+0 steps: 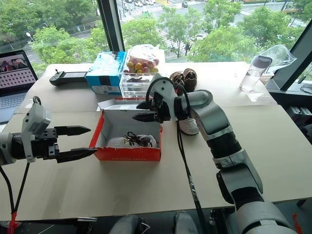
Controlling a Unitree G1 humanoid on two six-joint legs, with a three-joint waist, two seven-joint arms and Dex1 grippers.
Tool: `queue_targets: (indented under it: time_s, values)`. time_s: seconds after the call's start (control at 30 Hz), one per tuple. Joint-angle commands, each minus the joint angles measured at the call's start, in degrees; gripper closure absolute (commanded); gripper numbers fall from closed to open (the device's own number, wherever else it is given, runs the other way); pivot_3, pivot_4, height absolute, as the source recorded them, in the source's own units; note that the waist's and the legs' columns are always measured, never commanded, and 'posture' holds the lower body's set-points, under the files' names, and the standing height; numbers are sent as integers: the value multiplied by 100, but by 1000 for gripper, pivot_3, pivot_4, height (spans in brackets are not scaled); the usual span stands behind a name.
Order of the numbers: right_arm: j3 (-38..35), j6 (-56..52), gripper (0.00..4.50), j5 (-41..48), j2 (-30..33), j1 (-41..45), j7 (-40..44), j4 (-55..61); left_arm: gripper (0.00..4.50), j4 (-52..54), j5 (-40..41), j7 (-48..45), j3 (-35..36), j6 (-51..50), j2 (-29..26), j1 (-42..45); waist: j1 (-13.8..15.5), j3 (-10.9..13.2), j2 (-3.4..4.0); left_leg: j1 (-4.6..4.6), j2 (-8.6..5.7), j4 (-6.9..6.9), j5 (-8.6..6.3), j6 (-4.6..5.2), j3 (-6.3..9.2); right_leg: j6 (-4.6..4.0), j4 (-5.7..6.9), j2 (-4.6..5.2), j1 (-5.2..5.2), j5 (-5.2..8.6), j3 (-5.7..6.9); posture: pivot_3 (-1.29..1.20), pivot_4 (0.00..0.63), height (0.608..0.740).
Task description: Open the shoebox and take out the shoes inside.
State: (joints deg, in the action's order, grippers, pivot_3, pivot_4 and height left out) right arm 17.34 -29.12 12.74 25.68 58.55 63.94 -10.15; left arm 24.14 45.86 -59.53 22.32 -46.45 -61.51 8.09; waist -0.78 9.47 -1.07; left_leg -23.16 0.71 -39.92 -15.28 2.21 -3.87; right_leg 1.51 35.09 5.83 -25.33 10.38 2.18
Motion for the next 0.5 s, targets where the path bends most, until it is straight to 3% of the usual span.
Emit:
queue_targets:
  time_s: [0.03, 0.23, 0.5]
  values:
    - [698, 480, 2194, -665, 404, 280, 712, -150, 0, 74, -21, 5, 27, 129, 9, 69, -4, 0, 0, 0, 0, 0, -1, 1, -1, 0, 0, 0, 0, 0, 0, 0, 150, 740]
    - [1212, 1421, 2194, -1366, 94, 486, 866, -1257, 0, 157, -26, 69, 21, 119, 103, 34, -59, 0, 0, 3, 0, -1, -1, 1, -3, -1, 1, -3, -2, 0, -4, 0, 150, 740]
    - [1244, 1901, 2194, -1724, -303, 966, 1111, -2155, 0, 337, 18, 205, 153, 59, 227, -159, -14, 0, -1, 2, 3, -1, 3, -5, 0, -2, 2, -4, 0, -1, -3, 0, 150, 740]
